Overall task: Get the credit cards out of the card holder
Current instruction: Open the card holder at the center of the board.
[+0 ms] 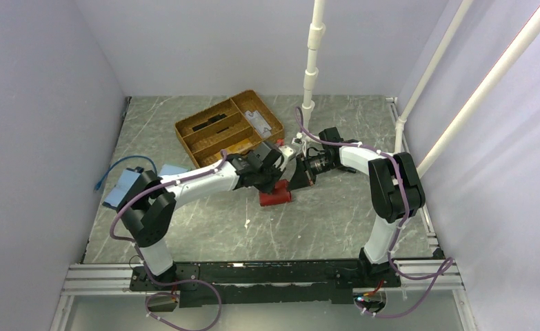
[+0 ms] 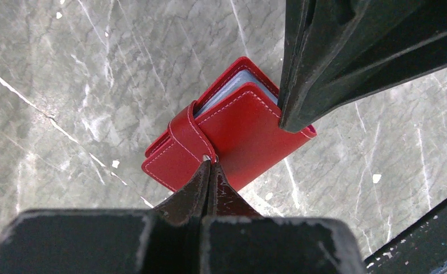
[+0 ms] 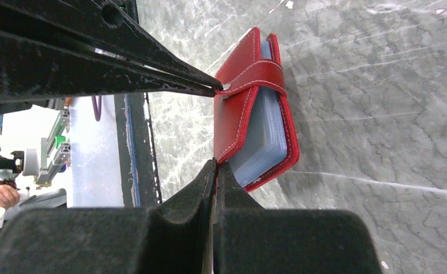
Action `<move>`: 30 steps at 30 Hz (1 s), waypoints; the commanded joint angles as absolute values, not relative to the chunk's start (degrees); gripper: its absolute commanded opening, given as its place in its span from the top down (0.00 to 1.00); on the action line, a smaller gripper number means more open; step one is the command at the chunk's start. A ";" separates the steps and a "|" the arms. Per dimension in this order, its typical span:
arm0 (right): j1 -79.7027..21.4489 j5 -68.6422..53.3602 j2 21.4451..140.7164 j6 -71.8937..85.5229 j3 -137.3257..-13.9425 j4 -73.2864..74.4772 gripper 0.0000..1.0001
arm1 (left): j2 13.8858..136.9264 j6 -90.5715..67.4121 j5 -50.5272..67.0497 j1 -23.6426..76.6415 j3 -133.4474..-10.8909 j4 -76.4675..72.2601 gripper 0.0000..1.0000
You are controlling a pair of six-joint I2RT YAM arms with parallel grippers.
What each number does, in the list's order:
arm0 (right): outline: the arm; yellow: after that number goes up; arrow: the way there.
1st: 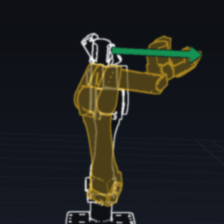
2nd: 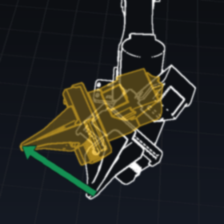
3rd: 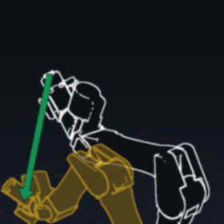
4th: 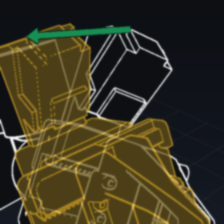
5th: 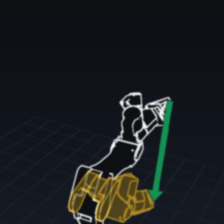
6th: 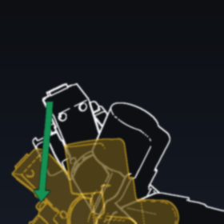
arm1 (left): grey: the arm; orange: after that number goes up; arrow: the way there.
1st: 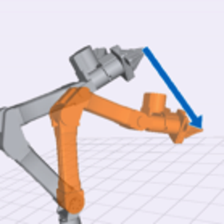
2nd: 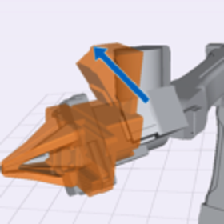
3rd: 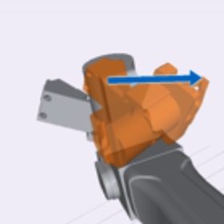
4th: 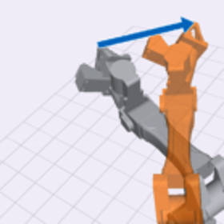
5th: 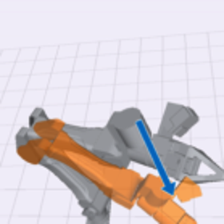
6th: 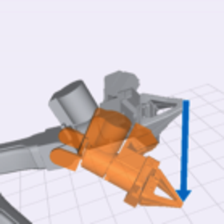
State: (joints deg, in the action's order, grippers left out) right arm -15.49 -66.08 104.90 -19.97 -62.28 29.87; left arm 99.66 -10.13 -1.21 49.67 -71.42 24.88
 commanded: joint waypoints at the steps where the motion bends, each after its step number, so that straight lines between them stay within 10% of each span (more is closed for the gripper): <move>1: -15.56 -67.23 103.93 -21.44 -63.02 31.26 1.00 | 95.12 -7.74 -0.67 47.92 -70.61 23.94 1.00; 30: -17.03 -64.00 103.39 -31.63 -65.30 38.81 1.00 | 92.20 -9.62 22.97 36.03 -67.59 19.12 1.00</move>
